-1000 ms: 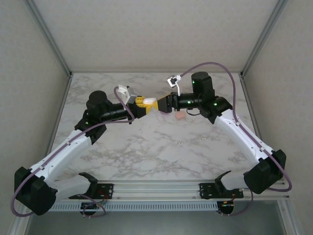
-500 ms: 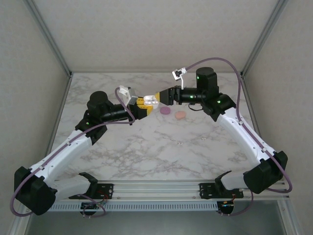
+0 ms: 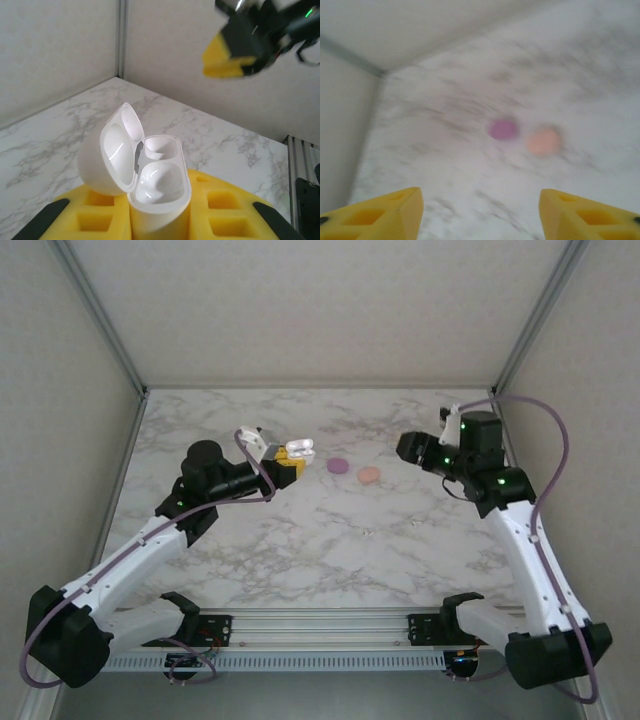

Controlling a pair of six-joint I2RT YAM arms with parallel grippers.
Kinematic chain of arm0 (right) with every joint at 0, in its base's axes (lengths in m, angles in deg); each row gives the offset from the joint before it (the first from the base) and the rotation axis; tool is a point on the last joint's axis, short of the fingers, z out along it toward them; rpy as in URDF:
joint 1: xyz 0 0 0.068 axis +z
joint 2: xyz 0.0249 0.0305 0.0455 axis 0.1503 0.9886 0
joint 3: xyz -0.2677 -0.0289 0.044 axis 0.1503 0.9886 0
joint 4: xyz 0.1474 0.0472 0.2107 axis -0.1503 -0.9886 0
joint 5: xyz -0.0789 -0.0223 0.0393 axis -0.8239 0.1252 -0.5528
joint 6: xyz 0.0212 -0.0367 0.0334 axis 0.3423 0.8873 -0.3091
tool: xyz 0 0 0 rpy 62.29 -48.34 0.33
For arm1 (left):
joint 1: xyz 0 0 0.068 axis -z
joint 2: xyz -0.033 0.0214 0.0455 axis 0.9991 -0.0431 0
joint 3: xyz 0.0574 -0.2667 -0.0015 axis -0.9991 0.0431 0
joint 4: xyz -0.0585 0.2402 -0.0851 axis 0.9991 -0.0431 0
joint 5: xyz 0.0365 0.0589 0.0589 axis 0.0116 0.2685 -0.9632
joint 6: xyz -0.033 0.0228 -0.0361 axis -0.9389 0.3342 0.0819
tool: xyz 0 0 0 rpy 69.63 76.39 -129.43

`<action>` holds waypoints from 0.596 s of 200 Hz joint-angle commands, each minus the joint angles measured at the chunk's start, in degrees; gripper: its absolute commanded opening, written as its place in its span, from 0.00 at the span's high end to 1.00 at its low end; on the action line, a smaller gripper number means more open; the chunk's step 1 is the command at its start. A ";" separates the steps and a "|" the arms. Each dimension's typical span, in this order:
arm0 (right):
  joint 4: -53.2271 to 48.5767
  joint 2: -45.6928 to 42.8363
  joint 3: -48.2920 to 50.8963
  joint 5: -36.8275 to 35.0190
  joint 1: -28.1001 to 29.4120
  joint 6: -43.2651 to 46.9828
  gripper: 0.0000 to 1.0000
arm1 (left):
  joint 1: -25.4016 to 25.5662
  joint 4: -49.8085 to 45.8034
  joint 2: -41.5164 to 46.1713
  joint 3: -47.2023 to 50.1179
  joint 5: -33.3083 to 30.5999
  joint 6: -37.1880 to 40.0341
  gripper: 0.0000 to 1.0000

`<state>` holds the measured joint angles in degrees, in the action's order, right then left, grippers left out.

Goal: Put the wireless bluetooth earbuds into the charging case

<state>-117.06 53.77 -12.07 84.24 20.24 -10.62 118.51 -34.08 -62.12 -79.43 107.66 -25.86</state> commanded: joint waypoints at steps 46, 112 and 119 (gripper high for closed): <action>-3.28 17.08 10.87 -2.73 -6.72 4.54 0.43 | 0.00 1.25 1.72 -1.08 -1.31 -1.01 0.93; -1.76 35.65 3.05 0.79 -7.62 11.16 0.43 | 0.13 -0.55 1.75 -2.07 -0.78 -1.03 0.92; -2.41 36.99 2.72 0.46 -7.62 10.96 0.42 | 0.13 -0.88 1.77 -2.25 -0.77 -1.02 0.92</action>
<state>-118.57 86.69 -7.20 82.69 12.90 -1.85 118.51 -34.50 -61.27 -79.45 106.41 -26.19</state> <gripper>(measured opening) 0.577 0.212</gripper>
